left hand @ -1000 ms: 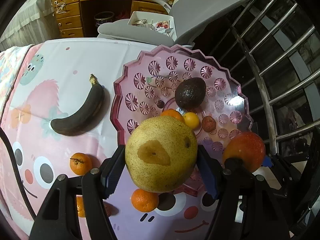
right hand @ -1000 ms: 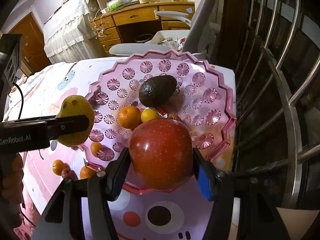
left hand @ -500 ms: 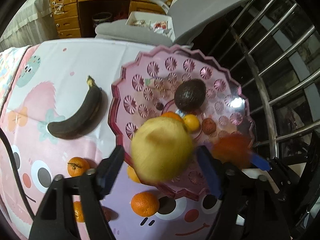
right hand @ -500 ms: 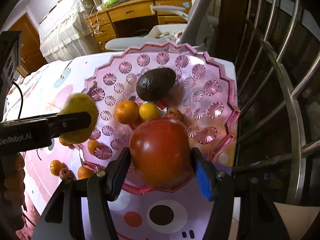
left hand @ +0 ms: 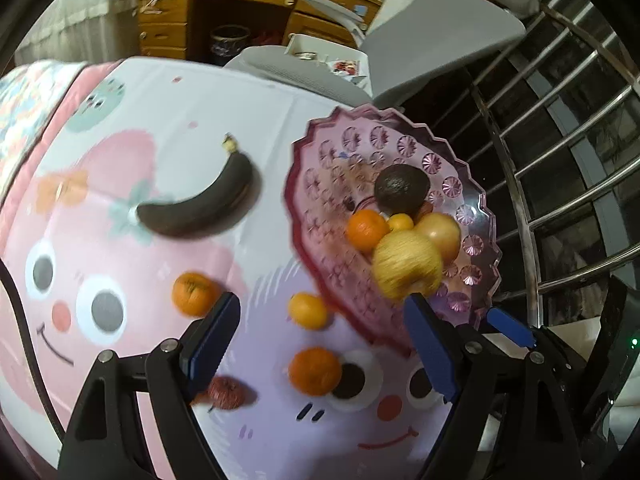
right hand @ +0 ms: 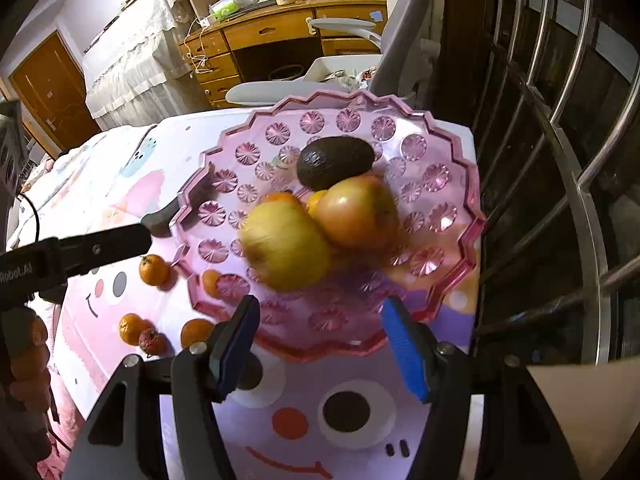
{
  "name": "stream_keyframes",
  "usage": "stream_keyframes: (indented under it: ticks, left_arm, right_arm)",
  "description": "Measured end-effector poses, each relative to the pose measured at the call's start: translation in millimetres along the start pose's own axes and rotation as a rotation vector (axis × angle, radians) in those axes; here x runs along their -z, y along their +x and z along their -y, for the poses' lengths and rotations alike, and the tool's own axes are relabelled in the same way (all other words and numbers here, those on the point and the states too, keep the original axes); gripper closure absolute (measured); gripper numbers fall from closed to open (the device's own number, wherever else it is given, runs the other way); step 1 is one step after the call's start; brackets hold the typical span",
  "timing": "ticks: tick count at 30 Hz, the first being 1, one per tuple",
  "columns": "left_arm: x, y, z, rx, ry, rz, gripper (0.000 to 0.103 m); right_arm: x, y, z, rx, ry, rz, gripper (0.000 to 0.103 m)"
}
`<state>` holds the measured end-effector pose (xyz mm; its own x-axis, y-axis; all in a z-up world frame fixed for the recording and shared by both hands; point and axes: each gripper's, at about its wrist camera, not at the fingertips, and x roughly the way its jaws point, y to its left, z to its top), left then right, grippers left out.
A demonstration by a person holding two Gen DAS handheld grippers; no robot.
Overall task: Organize fruits
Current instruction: 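Lower pear and apple into the pink bowl and open both grippers, then withdraw both open tools from the bowl back over the remaining fruits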
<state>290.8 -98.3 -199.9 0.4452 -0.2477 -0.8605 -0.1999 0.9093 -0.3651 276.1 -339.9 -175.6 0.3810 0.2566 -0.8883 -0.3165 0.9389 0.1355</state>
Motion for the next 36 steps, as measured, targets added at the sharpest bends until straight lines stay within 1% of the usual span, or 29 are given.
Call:
stream_keyframes:
  ticks: [7,13,18,22,25,30,36]
  left_arm:
    - [25,-18,-32,-0.006,-0.034,-0.013,0.02]
    - [40,-37,-60,-0.017,-0.02,-0.025,0.02]
    - [51,-50,-87,-0.012,-0.004,-0.055,0.02]
    - [58,-63,-108,-0.004,0.035,-0.088,0.02]
    - [60,-73,-128,-0.02,0.079,-0.112,0.02]
    - [60,-88,-159,-0.022,0.128,-0.138,0.02]
    - [53,-100,-189,-0.036,0.205,-0.172,0.02]
  right_arm:
    - [18,-7,-13,-0.007,0.033,-0.011,0.039]
    - [39,-9,-28,0.002,0.072,-0.025,0.039]
    - [64,-8,-49,0.019,0.101,-0.056,0.039]
    - [81,-8,-69,0.034,0.152,-0.075,0.039]
    - [90,-9,-84,0.037,0.213,-0.075,0.039]
    - [104,-13,-109,0.056,0.319,-0.051,0.039]
    - [120,-15,-137,0.081,0.427,-0.01,0.039]
